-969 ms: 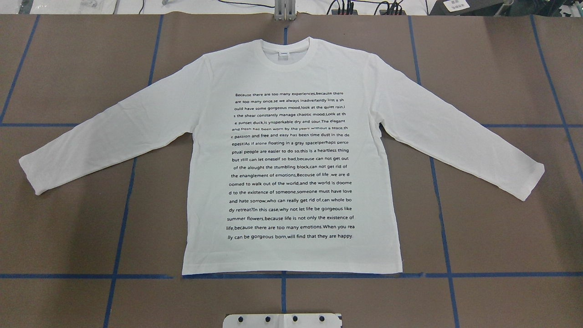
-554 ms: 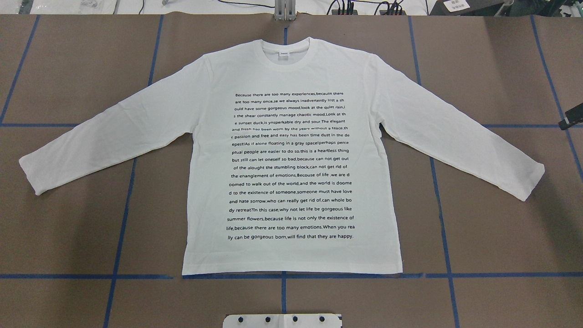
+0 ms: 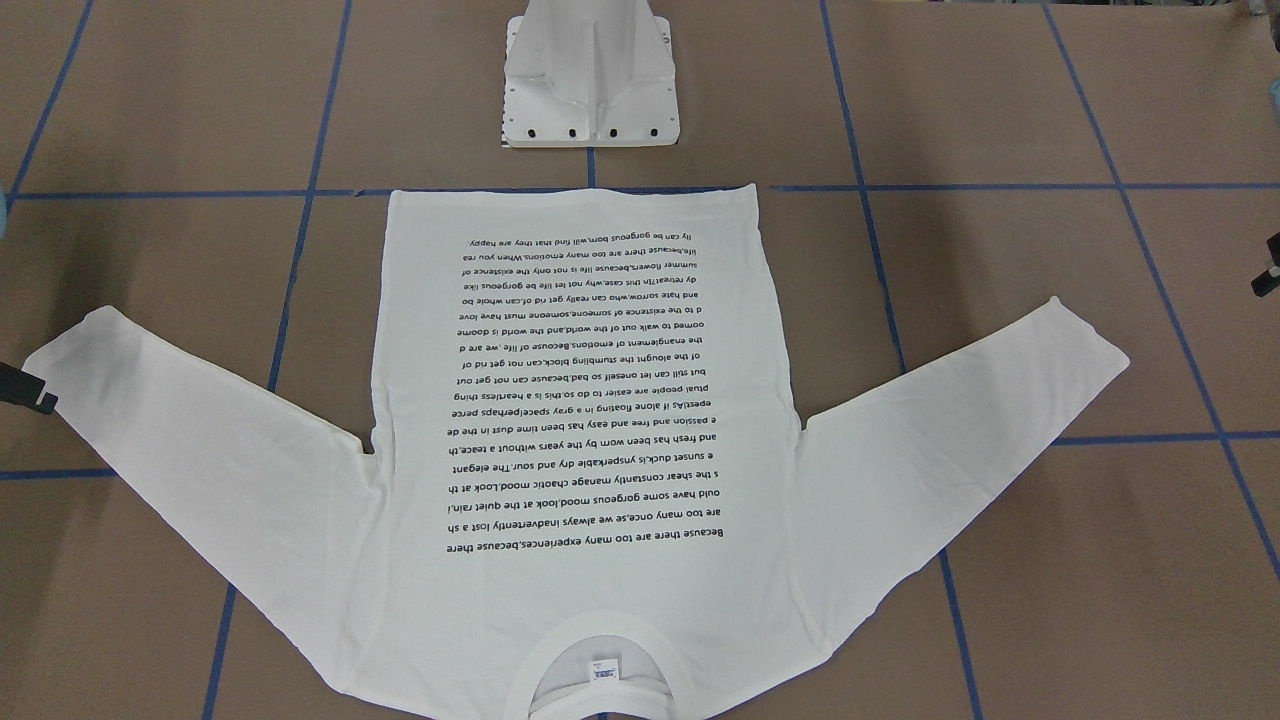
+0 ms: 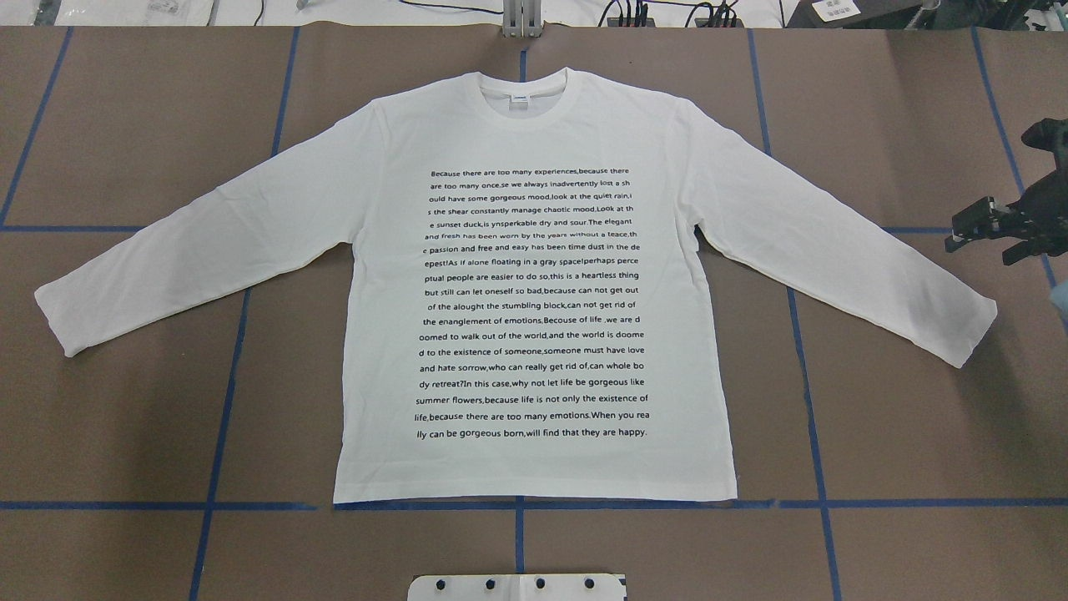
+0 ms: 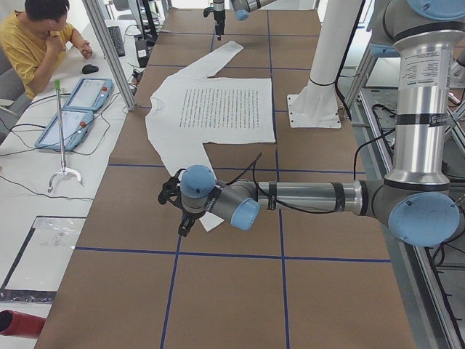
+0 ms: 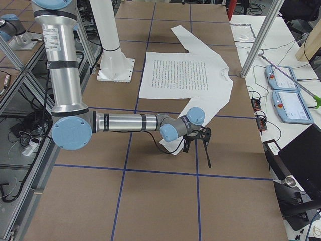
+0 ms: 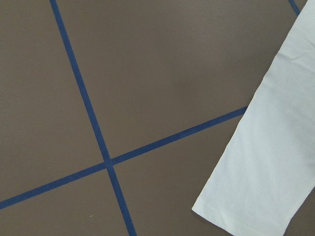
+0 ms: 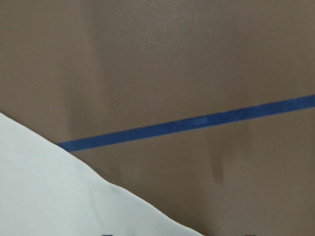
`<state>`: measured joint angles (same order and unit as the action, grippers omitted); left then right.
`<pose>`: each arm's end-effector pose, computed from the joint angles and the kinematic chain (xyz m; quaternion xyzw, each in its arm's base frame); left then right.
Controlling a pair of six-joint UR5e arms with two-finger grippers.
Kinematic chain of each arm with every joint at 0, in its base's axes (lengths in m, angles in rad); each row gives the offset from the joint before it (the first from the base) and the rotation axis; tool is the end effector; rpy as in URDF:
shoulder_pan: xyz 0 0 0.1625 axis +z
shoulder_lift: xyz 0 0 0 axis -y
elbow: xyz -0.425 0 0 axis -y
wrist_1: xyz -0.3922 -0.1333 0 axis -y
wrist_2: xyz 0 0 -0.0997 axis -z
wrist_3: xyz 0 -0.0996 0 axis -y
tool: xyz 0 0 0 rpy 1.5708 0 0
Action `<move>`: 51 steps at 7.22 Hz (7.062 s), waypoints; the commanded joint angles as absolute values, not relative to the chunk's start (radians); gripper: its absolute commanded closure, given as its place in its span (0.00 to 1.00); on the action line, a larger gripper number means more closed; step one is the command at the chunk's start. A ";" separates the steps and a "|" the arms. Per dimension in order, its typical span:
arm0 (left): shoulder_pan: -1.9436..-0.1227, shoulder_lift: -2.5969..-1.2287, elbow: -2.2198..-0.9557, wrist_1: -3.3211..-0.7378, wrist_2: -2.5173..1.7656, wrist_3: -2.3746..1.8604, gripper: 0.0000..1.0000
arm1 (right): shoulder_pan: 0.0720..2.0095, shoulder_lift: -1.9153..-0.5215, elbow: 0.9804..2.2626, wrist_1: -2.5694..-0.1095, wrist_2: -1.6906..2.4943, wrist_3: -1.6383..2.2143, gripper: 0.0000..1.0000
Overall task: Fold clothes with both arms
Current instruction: 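Lower the right gripper to the cuff of the sleeve nearest it and grasp, then carry the grasped sleeve across the shirt body toward the other sleeve, then release the sleeve and raise the right gripper while the left gripper grasps the other cuff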
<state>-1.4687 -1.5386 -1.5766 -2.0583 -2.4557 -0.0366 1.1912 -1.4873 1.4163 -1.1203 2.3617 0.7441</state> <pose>-0.0054 -0.4989 0.6098 0.1771 0.4301 0.1266 0.8761 -0.1440 -0.5296 0.6420 -0.0542 -0.4129 0.0928 0.9044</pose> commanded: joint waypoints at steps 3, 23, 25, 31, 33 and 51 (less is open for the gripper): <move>-1.468 -1.551 -1.585 -2.060 -2.459 -0.040 0.00 | 1.167 -1.522 1.376 -1.109 2.362 0.755 0.14; -1.470 -1.554 -1.677 -2.062 -2.551 -0.123 0.00 | 0.664 -0.342 0.930 -1.008 1.991 1.786 1.00; -1.470 -1.554 -1.677 -2.062 -2.551 -0.124 0.00 | 0.629 -0.319 0.916 -1.006 1.924 1.786 1.00; -1.445 -1.560 -1.666 -2.063 -2.545 -0.199 0.00 | 0.627 -0.267 0.873 -1.005 1.850 1.875 0.02; -1.340 -1.560 -1.620 -2.063 -2.537 -0.304 0.00 | 0.608 -0.232 0.848 -1.008 1.797 1.885 0.01; -1.138 -1.663 -1.281 -2.137 -2.453 -0.380 1.00 | 0.721 -0.622 1.362 -1.222 1.882 1.766 0.01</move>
